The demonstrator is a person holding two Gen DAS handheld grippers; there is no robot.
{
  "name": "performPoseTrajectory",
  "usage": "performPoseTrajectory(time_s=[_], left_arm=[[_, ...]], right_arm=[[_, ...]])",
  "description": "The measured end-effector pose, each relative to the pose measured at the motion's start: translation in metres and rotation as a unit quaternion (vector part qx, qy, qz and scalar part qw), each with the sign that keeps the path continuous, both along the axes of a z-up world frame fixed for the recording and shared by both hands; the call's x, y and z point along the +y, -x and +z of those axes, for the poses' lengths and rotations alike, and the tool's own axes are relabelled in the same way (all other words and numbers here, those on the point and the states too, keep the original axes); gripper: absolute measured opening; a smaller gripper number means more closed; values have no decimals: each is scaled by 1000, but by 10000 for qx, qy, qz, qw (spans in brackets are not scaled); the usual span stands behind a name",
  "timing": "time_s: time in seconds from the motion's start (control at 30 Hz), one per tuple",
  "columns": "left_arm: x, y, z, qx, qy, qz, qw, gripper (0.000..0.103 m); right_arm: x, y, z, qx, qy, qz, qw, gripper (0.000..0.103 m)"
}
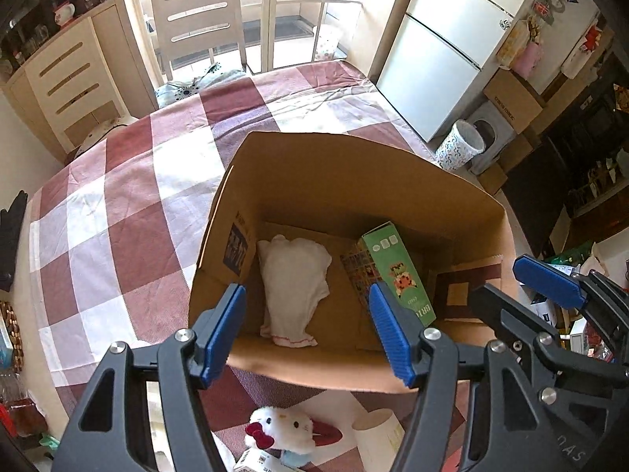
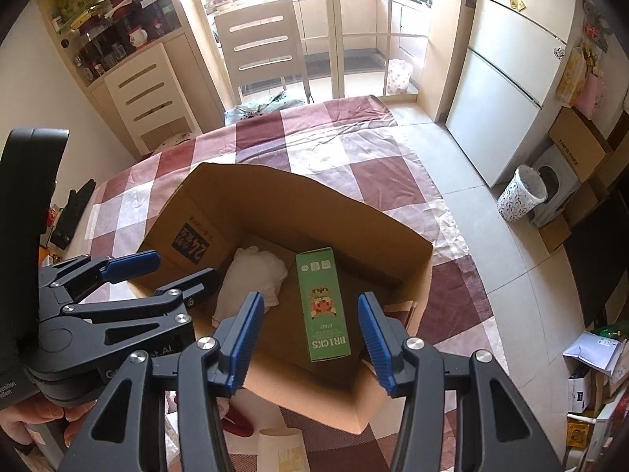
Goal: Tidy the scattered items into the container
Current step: 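Withdraw both open tools from the cardboard box back over the table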
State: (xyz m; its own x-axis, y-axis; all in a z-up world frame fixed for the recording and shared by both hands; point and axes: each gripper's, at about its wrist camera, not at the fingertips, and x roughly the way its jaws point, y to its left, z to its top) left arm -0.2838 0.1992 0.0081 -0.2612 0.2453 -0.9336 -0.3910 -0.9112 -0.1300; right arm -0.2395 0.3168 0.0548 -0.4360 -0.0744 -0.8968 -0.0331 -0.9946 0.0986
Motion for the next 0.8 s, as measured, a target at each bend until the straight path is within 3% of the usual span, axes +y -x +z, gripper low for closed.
performPoseTrajectory(time_s=[0.8], left_arm=[[-20, -66, 34, 286, -23, 59, 9996, 67]], right_arm=[[-9, -57, 31, 276, 44, 201, 9994, 51]])
